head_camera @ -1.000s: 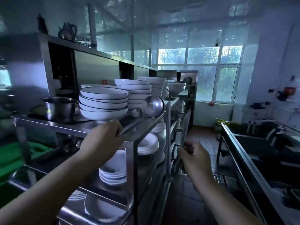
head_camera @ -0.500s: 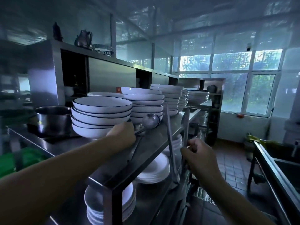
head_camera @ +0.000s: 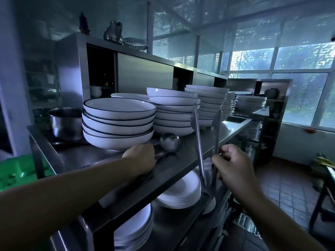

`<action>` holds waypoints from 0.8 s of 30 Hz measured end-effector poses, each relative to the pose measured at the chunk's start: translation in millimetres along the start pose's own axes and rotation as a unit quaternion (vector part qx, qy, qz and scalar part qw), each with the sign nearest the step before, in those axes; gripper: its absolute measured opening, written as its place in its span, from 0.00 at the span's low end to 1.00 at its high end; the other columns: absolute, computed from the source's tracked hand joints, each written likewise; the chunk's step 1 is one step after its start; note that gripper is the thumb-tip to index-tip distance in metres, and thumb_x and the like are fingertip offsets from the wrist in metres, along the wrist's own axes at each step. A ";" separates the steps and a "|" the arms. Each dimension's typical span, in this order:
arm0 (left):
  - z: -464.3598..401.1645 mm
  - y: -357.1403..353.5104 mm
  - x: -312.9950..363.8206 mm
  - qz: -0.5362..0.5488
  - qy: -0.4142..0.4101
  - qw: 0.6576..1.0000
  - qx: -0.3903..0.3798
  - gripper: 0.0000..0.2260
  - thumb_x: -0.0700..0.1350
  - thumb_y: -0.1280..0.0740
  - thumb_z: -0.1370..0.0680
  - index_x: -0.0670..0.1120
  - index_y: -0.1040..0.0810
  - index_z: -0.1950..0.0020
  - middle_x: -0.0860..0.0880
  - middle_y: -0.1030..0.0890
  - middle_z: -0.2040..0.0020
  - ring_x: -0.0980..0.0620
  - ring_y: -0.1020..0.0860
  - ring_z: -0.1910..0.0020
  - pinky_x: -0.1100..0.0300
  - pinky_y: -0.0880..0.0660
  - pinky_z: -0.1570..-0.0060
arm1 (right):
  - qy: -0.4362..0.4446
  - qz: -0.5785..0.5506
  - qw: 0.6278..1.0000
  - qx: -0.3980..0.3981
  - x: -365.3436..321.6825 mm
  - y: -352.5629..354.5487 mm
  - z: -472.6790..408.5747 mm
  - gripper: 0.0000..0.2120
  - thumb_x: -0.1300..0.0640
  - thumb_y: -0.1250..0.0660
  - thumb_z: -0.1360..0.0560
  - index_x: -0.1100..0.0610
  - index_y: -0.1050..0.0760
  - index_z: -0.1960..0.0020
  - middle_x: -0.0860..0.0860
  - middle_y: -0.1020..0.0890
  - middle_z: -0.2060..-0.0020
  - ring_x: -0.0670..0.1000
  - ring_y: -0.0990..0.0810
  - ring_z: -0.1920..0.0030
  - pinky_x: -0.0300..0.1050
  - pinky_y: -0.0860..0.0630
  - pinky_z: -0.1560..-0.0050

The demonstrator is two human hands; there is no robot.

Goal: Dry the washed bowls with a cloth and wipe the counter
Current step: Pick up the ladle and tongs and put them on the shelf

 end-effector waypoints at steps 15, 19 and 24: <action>30.3 9.6 -9.9 -0.001 -0.112 0.990 -0.089 0.09 0.52 0.37 0.26 0.49 0.34 0.59 0.52 0.30 0.62 0.49 0.29 0.60 0.56 0.33 0.62 | -0.014 -0.026 0.999 -0.042 -19.8 -27.5 1.4 0.03 0.64 0.34 0.29 0.58 0.24 0.57 0.53 0.23 0.78 0.48 0.26 0.78 0.40 0.30 0.79; 31.9 33.0 -20.2 0.077 -0.107 0.991 -0.009 0.10 0.57 0.38 0.25 0.51 0.27 0.58 0.52 0.23 0.62 0.51 0.26 0.65 0.56 0.27 0.65 | -0.025 -0.083 0.995 -0.050 -35.3 -45.9 3.2 0.02 0.63 0.32 0.28 0.59 0.24 0.57 0.52 0.23 0.77 0.49 0.26 0.79 0.40 0.31 0.80; 34.2 67.5 -23.8 0.409 -0.088 0.908 0.024 0.13 0.61 0.35 0.32 0.52 0.21 0.60 0.50 0.19 0.69 0.52 0.22 0.75 0.61 0.26 0.77 | -0.043 -0.132 0.989 -0.044 -56.6 -77.7 0.2 0.05 0.64 0.30 0.29 0.61 0.26 0.57 0.53 0.22 0.78 0.49 0.25 0.81 0.38 0.31 0.80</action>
Point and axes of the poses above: each hand's wrist, its own z-axis away from the middle knuckle, its own y-axis out of the back of the hand, x = y × z, the point moved 2 cm from there along -z, towards the middle knuckle
